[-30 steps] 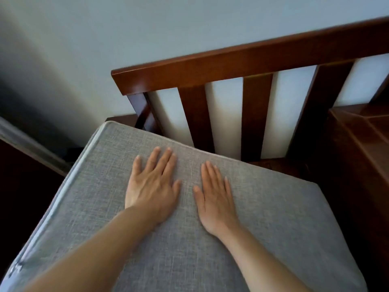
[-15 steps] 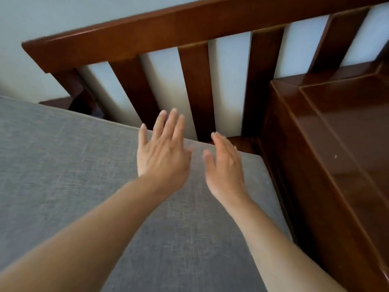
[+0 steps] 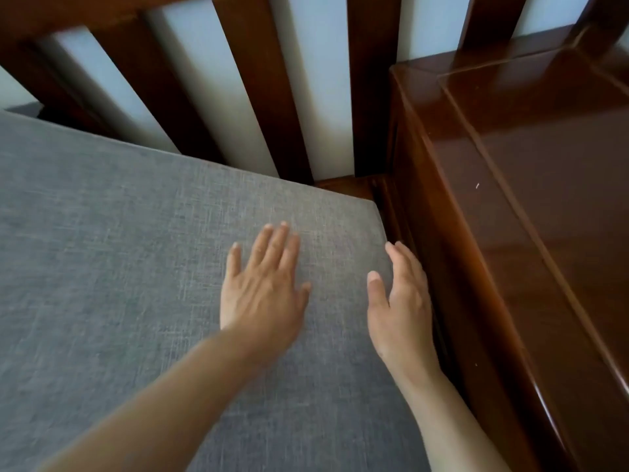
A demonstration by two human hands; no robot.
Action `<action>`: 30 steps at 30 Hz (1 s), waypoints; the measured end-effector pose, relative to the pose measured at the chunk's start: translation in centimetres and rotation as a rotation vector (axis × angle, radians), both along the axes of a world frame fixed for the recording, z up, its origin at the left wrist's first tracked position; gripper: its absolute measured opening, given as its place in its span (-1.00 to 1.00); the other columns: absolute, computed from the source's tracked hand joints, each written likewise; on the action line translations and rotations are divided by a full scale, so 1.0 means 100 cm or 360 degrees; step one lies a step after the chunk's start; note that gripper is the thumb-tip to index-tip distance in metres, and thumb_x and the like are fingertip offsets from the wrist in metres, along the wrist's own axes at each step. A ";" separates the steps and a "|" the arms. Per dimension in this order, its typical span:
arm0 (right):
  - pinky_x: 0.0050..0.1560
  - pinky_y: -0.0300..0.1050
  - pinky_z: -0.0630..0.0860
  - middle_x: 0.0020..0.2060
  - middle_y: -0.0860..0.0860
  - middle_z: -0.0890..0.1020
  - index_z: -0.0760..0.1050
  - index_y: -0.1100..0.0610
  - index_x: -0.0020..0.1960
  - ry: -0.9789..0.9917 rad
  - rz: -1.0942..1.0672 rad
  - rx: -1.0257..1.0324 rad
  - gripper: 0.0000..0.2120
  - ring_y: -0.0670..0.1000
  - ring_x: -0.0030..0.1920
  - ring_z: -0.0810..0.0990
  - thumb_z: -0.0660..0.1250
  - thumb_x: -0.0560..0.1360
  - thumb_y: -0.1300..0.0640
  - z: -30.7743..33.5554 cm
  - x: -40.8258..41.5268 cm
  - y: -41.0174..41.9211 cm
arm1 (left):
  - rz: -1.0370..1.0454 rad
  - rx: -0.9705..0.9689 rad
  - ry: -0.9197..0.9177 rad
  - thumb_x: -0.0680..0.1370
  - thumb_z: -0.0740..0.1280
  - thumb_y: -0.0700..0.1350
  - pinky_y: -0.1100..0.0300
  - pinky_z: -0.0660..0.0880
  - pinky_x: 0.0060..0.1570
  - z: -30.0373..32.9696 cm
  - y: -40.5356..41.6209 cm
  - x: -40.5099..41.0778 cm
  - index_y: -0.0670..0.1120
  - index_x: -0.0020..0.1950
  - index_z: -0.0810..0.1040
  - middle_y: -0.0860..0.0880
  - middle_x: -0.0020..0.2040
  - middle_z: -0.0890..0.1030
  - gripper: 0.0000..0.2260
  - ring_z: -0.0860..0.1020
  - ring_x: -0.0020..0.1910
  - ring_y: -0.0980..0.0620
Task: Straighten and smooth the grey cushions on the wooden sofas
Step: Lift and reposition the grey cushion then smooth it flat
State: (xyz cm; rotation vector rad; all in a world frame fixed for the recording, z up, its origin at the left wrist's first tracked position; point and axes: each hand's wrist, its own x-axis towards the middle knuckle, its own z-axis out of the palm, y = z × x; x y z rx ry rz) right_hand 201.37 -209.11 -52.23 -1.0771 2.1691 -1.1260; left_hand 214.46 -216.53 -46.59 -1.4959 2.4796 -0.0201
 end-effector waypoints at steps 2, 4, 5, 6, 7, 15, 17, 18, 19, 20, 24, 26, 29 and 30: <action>0.42 -0.31 -0.02 0.49 -0.14 0.15 0.13 0.04 0.52 -0.0064 0.0152 0.0046 -0.51 -0.16 0.49 0.06 0.15 0.62 0.13 0.006 0.014 0.026 | -0.0035 0.0183 -0.0015 0.64 -0.05 0.11 -0.03 -0.31 0.42 -0.008 0.049 0.009 -0.03 0.54 -0.31 0.03 0.54 -0.31 -0.41 -0.33 0.50 0.05; 0.45 -0.30 -0.02 0.50 -0.15 0.13 0.10 0.03 0.53 -0.0054 0.0263 -0.0009 -0.48 -0.18 0.49 0.05 0.16 0.61 0.18 0.015 0.020 0.042 | -0.0084 0.0168 0.0027 0.62 0.00 0.04 -0.09 -0.07 0.47 -0.011 0.086 0.017 -0.09 0.57 -0.03 -0.03 0.57 -0.06 -0.45 -0.09 0.54 0.00; 0.46 -0.30 0.00 0.49 -0.14 0.15 0.11 0.03 0.52 -0.0026 0.0223 -0.0120 -0.47 -0.18 0.49 0.07 0.17 0.61 0.21 0.021 0.019 0.046 | -0.0086 0.0165 0.0095 0.56 0.04 0.02 -0.11 0.09 0.45 -0.009 0.097 0.016 -0.12 0.53 0.18 -0.06 0.54 0.14 -0.46 0.11 0.51 -0.03; 0.45 -0.30 0.04 0.48 -0.13 0.19 0.14 0.05 0.52 0.0049 0.0119 -0.0274 -0.48 -0.17 0.48 0.10 0.17 0.60 0.22 0.028 0.017 0.050 | -0.0113 0.0149 0.0222 0.51 0.06 0.02 -0.11 0.16 0.39 -0.007 0.103 0.014 -0.14 0.47 0.32 -0.08 0.49 0.28 -0.45 0.24 0.47 -0.06; 0.45 -0.28 0.07 0.47 -0.11 0.22 0.17 0.07 0.51 0.0129 -0.0012 -0.0401 -0.51 -0.15 0.48 0.14 0.17 0.60 0.20 0.029 0.016 0.056 | -0.0152 0.0021 0.0312 0.48 0.08 0.01 -0.11 0.13 0.36 -0.008 0.106 0.015 -0.15 0.45 0.34 -0.08 0.47 0.32 -0.45 0.27 0.46 -0.07; 0.50 0.09 -0.10 0.54 0.01 -0.08 -0.10 0.10 0.55 0.0370 0.0392 0.0340 -0.37 -0.03 0.53 -0.14 -0.09 0.59 -0.18 -0.036 0.077 0.075 | -0.0173 0.0165 -0.0105 0.63 -0.13 0.13 -0.04 -0.32 0.42 -0.013 0.097 0.055 -0.05 0.54 -0.29 0.01 0.54 -0.30 -0.43 -0.31 0.50 0.04; 0.50 -0.01 -0.05 0.51 0.05 0.15 0.15 0.17 0.51 0.0309 -0.0044 -0.0142 -0.46 -0.02 0.52 0.05 0.02 0.60 -0.06 0.008 0.083 0.067 | -0.0095 -0.0149 0.0109 0.63 -0.02 0.10 -0.05 -0.19 0.45 0.021 0.089 0.076 -0.08 0.57 -0.08 -0.03 0.57 -0.12 -0.43 -0.15 0.54 0.01; 0.49 -0.02 0.01 0.49 0.05 0.21 0.21 0.16 0.49 0.0238 -0.0210 -0.0277 -0.48 -0.02 0.50 0.11 0.04 0.59 -0.03 0.023 0.094 0.066 | -0.0092 -0.0260 0.0171 0.58 0.04 0.10 -0.07 -0.08 0.43 0.031 0.088 0.098 -0.09 0.56 0.09 -0.04 0.57 0.03 -0.43 0.00 0.54 0.00; 0.47 0.01 0.09 0.48 0.06 0.24 0.22 0.16 0.48 0.0216 -0.0204 -0.0370 -0.49 0.00 0.49 0.16 0.06 0.57 0.00 0.036 0.121 0.059 | -0.0017 -0.0304 0.0199 0.53 0.07 0.12 -0.10 0.01 0.40 0.039 0.087 0.128 -0.09 0.52 0.22 -0.03 0.54 0.15 -0.41 0.12 0.51 -0.01; 0.43 0.10 0.20 0.49 0.08 0.23 0.22 0.17 0.48 0.0185 -0.0070 -0.0347 -0.47 0.04 0.48 0.19 0.08 0.55 0.00 0.040 0.155 0.057 | 0.0039 -0.0311 0.0135 0.50 0.07 0.14 -0.12 0.06 0.37 0.046 0.089 0.152 -0.09 0.49 0.29 -0.02 0.51 0.20 -0.40 0.18 0.49 -0.02; 0.35 0.27 0.29 0.45 0.09 0.24 0.33 0.26 0.42 0.0325 0.0328 -0.0090 -0.30 0.18 0.44 0.30 0.03 0.45 -0.18 0.046 0.196 0.040 | 0.0062 -0.0110 0.0065 0.58 -0.03 0.16 -0.05 -0.11 0.45 0.084 0.089 0.170 -0.04 0.57 0.00 0.00 0.58 -0.08 -0.41 -0.08 0.55 0.03; 0.44 0.14 0.16 0.46 0.12 0.26 0.29 0.24 0.44 0.0207 0.0006 -0.0369 -0.38 0.11 0.47 0.23 0.06 0.51 -0.11 0.084 0.195 0.026 | 0.0166 -0.0378 0.0236 0.52 0.01 0.13 -0.06 -0.07 0.42 0.112 0.082 0.188 -0.05 0.55 0.11 -0.02 0.56 0.06 -0.39 0.03 0.54 0.00; 0.42 0.14 0.20 0.50 0.10 0.18 0.17 0.19 0.50 0.0335 0.0193 -0.0452 -0.44 0.09 0.48 0.19 0.04 0.58 -0.06 0.108 0.256 0.017 | 0.0357 -0.0275 0.0092 0.52 0.02 0.16 -0.11 0.03 0.41 0.125 0.081 0.255 -0.06 0.52 0.24 0.01 0.53 0.09 -0.40 0.13 0.51 -0.01; 0.43 0.16 0.19 0.51 0.08 0.11 0.14 0.18 0.51 0.0477 0.0466 -0.0311 -0.41 0.11 0.49 0.17 0.02 0.59 -0.11 0.102 0.278 0.017 | 0.0318 -0.0209 -0.0011 0.55 0.00 0.17 -0.09 -0.01 0.43 0.130 0.082 0.271 -0.05 0.54 0.17 0.00 0.54 0.01 -0.41 0.06 0.53 0.01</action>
